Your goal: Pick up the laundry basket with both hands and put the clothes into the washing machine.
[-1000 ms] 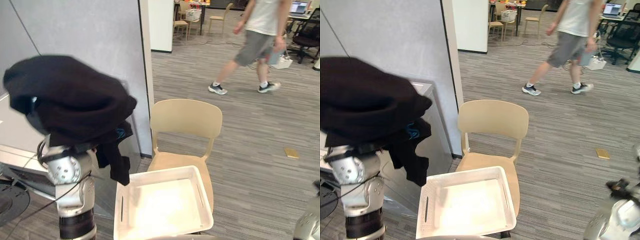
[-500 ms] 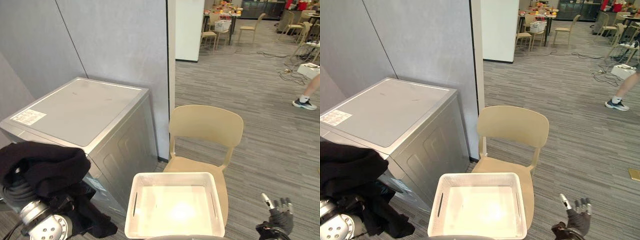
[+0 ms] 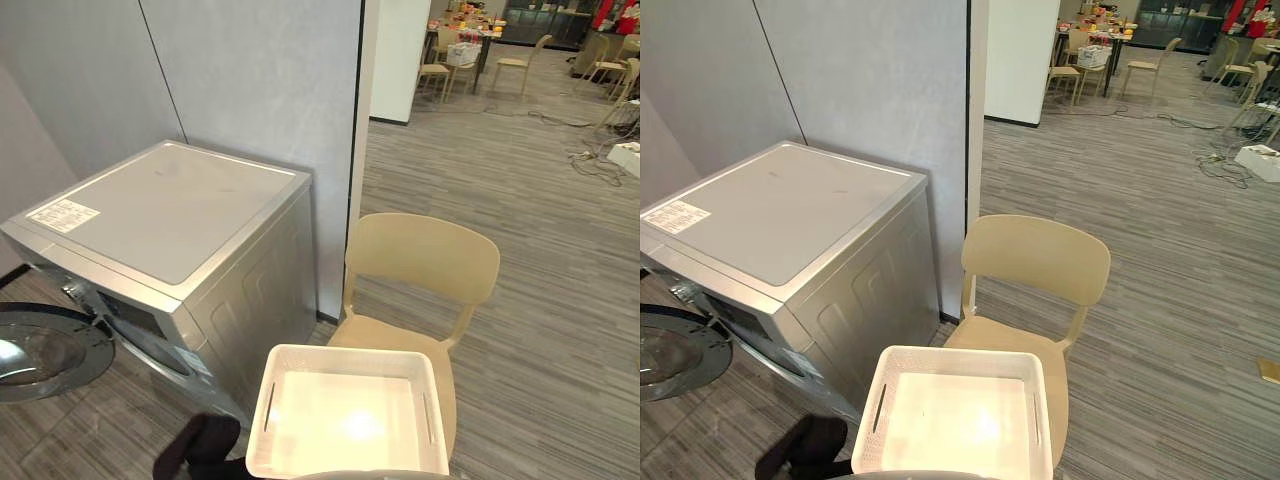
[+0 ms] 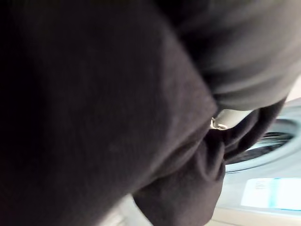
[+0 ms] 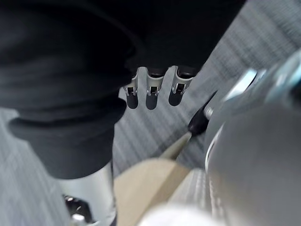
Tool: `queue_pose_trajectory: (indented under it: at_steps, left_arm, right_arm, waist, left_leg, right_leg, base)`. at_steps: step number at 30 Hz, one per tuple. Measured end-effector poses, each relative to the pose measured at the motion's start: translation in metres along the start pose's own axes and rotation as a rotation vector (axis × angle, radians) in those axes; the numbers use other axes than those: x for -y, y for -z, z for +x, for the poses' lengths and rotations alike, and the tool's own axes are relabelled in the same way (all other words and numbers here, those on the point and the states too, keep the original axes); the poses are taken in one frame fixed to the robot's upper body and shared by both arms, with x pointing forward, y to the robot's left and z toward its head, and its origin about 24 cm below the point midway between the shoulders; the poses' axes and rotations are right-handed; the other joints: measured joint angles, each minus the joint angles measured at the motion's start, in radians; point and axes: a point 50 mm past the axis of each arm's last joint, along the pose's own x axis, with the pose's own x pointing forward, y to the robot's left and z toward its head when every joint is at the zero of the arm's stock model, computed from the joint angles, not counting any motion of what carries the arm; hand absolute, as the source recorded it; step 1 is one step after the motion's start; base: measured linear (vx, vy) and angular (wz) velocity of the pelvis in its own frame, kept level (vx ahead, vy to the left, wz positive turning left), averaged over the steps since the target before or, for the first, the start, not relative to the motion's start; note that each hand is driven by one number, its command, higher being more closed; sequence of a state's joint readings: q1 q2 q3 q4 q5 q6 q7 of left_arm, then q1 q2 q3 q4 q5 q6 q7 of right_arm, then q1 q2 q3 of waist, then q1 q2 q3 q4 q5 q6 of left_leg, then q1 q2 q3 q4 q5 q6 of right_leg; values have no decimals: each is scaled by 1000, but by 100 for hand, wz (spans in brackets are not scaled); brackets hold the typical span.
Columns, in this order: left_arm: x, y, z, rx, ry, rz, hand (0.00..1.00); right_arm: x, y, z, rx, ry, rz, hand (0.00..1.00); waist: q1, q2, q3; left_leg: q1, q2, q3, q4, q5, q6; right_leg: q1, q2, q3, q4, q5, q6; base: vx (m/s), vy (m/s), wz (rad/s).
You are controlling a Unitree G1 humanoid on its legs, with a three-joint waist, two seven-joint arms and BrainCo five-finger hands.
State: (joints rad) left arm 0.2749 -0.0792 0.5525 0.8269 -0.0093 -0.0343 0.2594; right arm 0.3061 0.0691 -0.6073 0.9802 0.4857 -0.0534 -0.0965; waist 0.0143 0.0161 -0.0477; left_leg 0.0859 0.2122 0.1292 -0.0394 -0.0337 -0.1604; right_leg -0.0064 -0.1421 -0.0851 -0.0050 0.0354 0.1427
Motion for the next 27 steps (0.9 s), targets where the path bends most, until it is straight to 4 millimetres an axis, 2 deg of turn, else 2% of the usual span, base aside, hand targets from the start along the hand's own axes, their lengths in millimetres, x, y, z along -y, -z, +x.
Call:
queue_pose_trajectory:
  at_steps: [1, 3, 6, 9, 11, 13, 14, 15, 16, 17, 18, 19, 20, 22, 24, 25, 26, 27]
  left_arm:
    - [0, 12, 0, -65, 6, -13, 100]
    - [-3, 25, -1, -129, 2, -43, 100]
    - [0, 32, -3, -168, 24, -81, 100]
    - [14, 21, -1, -144, 77, -90, 100]
    - [24, 8, 1, -106, 101, -113, 100]
    - [33, 3, 1, -96, 123, -122, 100]
    - [40, -1, 1, -84, 145, -109, 100]
    - [41, -2, 1, -82, 150, -105, 100]
    - [42, -2, 0, -80, 153, -102, 100]
    - [42, -3, 0, -75, 155, -98, 100]
    - [42, -2, 0, -77, 155, -94, 100]
    - [41, -5, 2, -71, 154, -94, 100]
    - [40, -5, 2, -72, 151, -99, 100]
    - [39, -4, 2, -69, 146, -104, 100]
    - [39, -5, 2, -67, 149, -99, 100]
    - [39, -4, 2, -72, 147, -99, 100]
    - [39, -3, 2, -74, 147, -93, 100]
    - [40, -1, 1, -83, 149, -92, 100]
  right_arm:
    - [12, 6, 0, -40, 58, 34, 0]
    - [22, 13, -1, -81, 107, 71, 0]
    - [26, 16, -1, -98, 120, 90, 0]
    - [1, 9, 3, -88, 55, 60, 0]
    - [-24, -7, 8, -48, -33, -72, 0]
    - [-33, -14, 9, -26, -66, -131, 0]
    - [-52, -28, 11, 21, -110, -166, 0]
    - [-58, -33, 10, 41, -128, -174, 0]
    - [-78, -44, 9, 88, -180, -194, 0]
    - [-94, -52, 7, 119, -217, -202, 0]
    - [-102, -53, 5, 131, -242, -200, 0]
    - [-114, -57, 2, 156, -275, -189, 0]
    - [-118, -58, 1, 166, -289, -182, 0]
    - [-120, -59, 0, 171, -295, -155, 0]
    - [-115, -60, 1, 167, -279, -102, 0]
    - [-109, -60, 3, 158, -256, -59, 0]
    - [-103, -59, 4, 151, -238, -36, 0]
    - [-96, -58, 6, 137, -209, -2, 0]
  waist:
    - [-1, -5, 4]
    - [-1, -4, 6]
    - [-4, 9, 15]
    - [-4, 23, 59]
    - [-6, 23, 79]
    - [-4, 26, 85]
    - [-1, 20, 110]
    - [1, 20, 115]
    - [-2, 27, 121]
    - [0, 20, 123]
    - [-1, 14, 123]
    - [3, 16, 128]
    - [2, 15, 128]
    - [1, 14, 128]
    - [-3, 14, 127]
    - [-5, 15, 127]
    - [-6, 17, 125]
    - [-10, 31, 115]
  left_leg:
    - [4, 0, 14, -1, -4, -1]
    - [21, 0, 39, -2, -9, -5]
    - [35, -2, 66, 7, -22, -6]
    - [31, 6, 58, 28, -22, -7]
    - [-53, 16, -11, 85, -22, -7]
    - [-101, 17, -61, 104, -18, -12]
    - [-119, 17, -102, 113, -3, -18]
    - [-123, 14, -103, 111, 10, -16]
    - [-144, 9, -88, 104, 54, -9]
    - [-148, -3, -63, 47, 140, 6]
    - [-143, 1, -51, 10, 169, 9]
    - [-176, 16, 25, 144, 93, 26]
    - [-192, 28, 51, 227, 46, 38]
    - [-198, 85, 102, 448, -64, 62]
    - [-180, 134, 141, 529, -91, 89]
    - [-156, 160, 161, 533, -93, 94]
    - [-140, 162, 169, 500, -93, 85]
    - [-120, 136, 175, 413, -106, 34]
  right_leg:
    - [-2, 1, 14, -1, 1, 0]
    - [-2, 4, 36, -1, 4, 5]
    - [-2, 4, 61, 1, 4, 5]
    - [-3, 5, 48, 42, -19, 5]
    - [-68, -2, -14, 171, -92, -7]
    - [-100, -10, -59, 232, -124, -16]
    - [-121, -24, -98, 301, -165, -25]
    - [-132, -33, -110, 327, -181, -26]
    - [-148, -48, -137, 368, -201, -35]
    - [-165, -67, -163, 372, -205, -50]
    - [-165, -77, -178, 355, -201, -67]
    - [-160, -83, -217, 349, -182, -76]
    - [-152, -86, -234, 351, -181, -77]
    - [-118, -98, -308, 348, -174, -87]
    - [-117, -112, -333, 343, -157, -75]
    - [-118, -119, -346, 322, -133, -55]
    - [-116, -122, -352, 307, -117, -46]
    - [-119, -119, -359, 269, -86, -24]
  base:
    - [64, 16, -30]
    - [64, 24, -35]
    - [45, 28, -27]
    - [0, -3, 17]
    - [-91, -71, 81]
    - [-74, -91, 92]
    - [-50, -102, 82]
    - [-82, -118, 95]
    - [-127, -88, 78]
    - [-145, -82, 79]
    - [-83, -60, 73]
    - [-12, -65, 65]
    - [0, -56, 83]
    - [-93, 9, 80]
    - [-109, 129, 57]
    - [-76, 185, 41]
    - [-84, 288, 43]
    - [-85, 292, 49]
